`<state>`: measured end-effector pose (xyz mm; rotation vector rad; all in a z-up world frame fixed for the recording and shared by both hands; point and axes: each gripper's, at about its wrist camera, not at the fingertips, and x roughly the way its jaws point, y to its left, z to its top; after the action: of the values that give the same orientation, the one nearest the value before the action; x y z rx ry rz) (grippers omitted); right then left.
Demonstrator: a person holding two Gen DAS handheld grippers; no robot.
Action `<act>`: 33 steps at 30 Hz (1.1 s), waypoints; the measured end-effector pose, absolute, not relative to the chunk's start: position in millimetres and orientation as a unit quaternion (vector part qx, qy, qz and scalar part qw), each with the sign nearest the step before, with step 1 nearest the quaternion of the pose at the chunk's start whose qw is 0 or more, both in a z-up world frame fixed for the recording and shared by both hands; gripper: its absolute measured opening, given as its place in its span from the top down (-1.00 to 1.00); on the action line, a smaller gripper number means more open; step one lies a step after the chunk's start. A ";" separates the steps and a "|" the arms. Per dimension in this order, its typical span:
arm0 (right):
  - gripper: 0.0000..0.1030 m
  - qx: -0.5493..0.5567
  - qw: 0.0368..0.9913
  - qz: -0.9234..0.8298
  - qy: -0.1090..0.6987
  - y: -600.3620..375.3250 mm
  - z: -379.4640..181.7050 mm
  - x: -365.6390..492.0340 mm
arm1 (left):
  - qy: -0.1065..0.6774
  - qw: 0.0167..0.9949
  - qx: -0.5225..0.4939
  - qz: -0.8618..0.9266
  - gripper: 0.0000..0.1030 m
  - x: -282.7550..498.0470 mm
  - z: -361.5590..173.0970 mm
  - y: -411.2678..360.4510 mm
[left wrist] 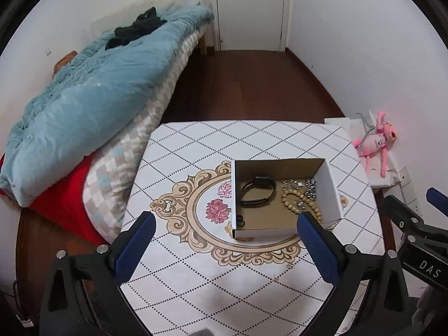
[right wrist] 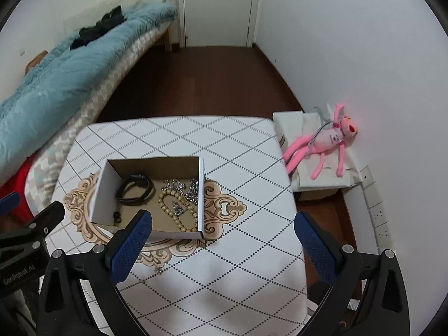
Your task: Organize jewelry
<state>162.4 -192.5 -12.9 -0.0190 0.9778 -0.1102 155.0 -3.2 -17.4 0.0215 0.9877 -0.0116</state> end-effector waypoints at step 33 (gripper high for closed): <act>-0.08 0.107 0.800 0.062 0.587 -169.2 -160.2 145.7 | 0.621 0.780 0.034 0.066 -1.00 133.6 -172.6 38.1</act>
<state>145.7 -169.2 -160.2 0.2286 1.2593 0.1335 133.6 38.1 -172.6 0.0731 1.3415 0.1423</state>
